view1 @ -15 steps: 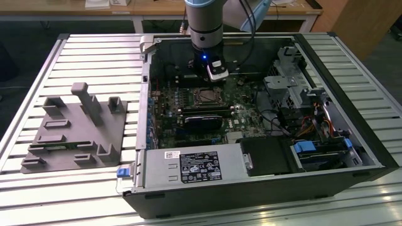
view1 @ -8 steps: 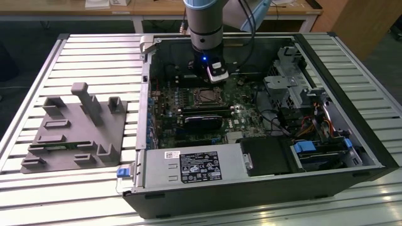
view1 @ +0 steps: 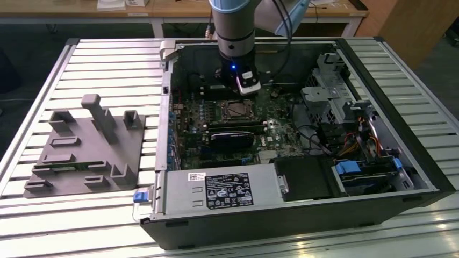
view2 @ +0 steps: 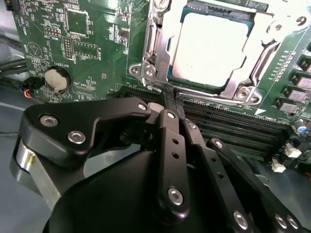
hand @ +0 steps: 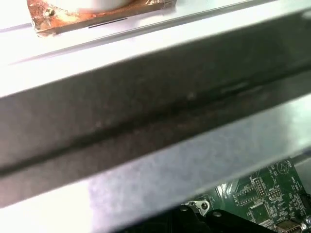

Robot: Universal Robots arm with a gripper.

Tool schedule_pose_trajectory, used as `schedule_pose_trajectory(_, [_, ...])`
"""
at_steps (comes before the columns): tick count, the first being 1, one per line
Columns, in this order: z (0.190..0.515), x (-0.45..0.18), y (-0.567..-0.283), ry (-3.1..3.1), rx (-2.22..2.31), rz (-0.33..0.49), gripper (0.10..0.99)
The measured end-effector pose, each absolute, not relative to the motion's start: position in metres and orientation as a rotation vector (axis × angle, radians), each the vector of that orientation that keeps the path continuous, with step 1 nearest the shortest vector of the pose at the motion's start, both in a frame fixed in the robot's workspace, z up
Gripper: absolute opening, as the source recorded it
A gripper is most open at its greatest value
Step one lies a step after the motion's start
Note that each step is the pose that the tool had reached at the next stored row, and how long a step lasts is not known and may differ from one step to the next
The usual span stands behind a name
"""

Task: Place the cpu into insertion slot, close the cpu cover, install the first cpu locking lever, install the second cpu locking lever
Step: 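Install the first cpu locking lever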

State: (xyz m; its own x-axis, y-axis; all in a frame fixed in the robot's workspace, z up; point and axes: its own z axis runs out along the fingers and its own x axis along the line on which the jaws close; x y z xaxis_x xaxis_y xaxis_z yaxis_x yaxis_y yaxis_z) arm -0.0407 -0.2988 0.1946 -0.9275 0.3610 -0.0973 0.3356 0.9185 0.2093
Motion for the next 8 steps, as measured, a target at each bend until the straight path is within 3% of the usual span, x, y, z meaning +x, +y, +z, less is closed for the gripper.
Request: schedule_pose_trajectory(8, [0.212, -0.041, -0.299, 2.946, 0.537, 0.284, 0.106])
